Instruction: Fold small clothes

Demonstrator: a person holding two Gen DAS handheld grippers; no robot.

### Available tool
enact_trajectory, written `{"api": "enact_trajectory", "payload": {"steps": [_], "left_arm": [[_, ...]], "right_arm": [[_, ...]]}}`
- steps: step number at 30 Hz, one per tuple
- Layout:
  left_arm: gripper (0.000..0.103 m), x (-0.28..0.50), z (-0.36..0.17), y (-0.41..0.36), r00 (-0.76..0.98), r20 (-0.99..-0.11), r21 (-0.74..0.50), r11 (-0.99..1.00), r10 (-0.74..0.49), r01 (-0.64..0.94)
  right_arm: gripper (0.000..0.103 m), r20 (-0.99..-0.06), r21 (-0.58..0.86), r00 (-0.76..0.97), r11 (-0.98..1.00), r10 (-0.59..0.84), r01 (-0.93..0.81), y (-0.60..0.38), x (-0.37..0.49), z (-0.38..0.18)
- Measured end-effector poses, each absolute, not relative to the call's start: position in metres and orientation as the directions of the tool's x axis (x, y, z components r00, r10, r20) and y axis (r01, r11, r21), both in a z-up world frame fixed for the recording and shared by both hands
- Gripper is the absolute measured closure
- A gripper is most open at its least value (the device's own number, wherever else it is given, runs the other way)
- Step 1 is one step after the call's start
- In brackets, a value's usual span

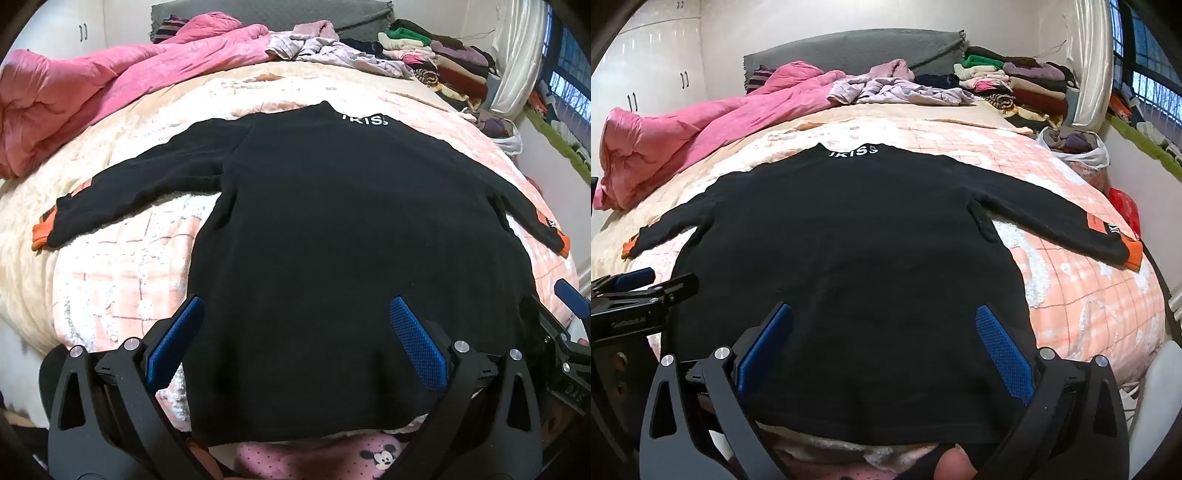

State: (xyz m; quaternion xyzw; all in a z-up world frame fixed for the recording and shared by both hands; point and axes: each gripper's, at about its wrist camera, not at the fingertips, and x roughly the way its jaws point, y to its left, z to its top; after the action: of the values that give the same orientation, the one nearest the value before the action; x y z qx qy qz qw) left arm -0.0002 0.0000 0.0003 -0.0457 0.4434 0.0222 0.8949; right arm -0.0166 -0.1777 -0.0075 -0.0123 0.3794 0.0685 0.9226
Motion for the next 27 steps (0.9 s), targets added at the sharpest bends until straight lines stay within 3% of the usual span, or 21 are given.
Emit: {"api": "enact_trajectory", "payload": {"steps": [27], "left_arm": [[0.008,0.0011,0.0033,0.0001,0.615,-0.788,-0.062,0.996,-0.006,-0.070]], "right_arm": [[0.004,-0.698,0.029,0.704,0.987,0.131,-0.156,-0.1740,-0.0188,-0.0068]]}}
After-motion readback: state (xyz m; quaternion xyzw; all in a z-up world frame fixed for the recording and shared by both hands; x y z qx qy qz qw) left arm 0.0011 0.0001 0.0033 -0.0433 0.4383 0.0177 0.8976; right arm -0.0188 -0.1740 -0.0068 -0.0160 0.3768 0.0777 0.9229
